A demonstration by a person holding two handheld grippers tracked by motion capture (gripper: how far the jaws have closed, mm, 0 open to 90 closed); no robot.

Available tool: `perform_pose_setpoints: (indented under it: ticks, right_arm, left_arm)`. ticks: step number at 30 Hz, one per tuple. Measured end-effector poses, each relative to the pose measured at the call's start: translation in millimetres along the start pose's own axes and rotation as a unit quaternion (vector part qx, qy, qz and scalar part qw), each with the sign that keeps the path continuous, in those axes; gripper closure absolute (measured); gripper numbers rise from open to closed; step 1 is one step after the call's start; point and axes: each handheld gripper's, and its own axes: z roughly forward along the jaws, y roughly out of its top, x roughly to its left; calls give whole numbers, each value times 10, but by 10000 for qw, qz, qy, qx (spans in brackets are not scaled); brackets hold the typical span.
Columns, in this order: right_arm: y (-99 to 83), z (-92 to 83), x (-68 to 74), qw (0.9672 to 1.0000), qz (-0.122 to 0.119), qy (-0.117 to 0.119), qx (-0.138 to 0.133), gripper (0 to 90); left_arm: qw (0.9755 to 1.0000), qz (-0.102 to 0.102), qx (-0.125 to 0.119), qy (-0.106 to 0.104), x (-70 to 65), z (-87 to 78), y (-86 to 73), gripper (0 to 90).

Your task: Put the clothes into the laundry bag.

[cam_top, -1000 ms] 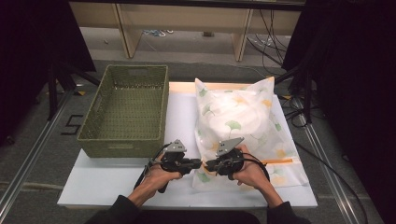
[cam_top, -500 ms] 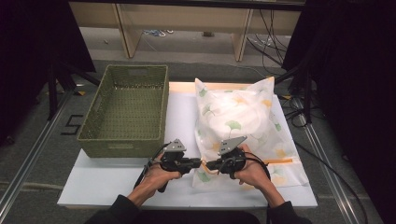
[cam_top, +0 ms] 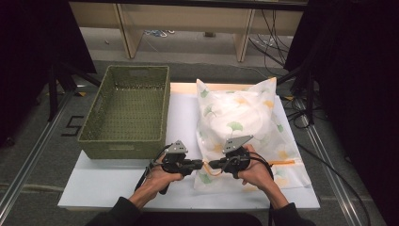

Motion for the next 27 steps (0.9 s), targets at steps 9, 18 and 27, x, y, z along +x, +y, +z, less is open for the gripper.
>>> perform_pose_setpoints:
  ticks: [9,18,27]
  right_arm:
    - [-14,58,50,9998,73,-46,199,739]
    - [-13,62,39,9998,51,-57,200,834]
    - [-12,19,13,9999,62,-42,95,867]
  left_arm:
    - [9999,-27,-96,16,2,-11,11,836]
    - [9999,-66,-134,-22,2,-9,16,833]
    - [10000,14,-54,-3,-4,-12,7,833]
